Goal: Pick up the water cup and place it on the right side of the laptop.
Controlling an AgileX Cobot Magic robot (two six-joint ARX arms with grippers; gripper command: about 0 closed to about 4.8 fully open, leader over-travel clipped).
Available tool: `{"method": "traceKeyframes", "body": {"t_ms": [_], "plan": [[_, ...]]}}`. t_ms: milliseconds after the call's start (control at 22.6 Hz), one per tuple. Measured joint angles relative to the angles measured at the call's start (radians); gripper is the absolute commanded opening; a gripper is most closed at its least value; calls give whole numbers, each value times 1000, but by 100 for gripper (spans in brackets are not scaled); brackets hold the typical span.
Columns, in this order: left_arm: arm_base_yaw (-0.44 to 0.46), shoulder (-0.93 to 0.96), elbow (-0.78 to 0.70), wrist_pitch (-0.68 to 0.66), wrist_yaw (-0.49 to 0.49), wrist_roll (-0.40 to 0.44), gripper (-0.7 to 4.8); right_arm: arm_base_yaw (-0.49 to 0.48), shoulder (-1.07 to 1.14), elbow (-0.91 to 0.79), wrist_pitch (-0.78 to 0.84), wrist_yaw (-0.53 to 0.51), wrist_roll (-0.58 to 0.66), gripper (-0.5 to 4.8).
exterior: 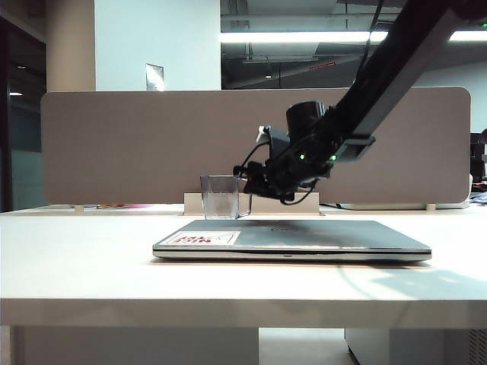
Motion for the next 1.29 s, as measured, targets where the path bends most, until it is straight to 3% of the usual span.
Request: {"method": "traceKeyframes", "body": {"t_ms": [975,1286], "plan": [[0,-1,0,8,0,38,-4,1,124,138,24,44,0,181],[0,0,0,14,0,83,-4,0,151,171,50,67,0,180]]}}
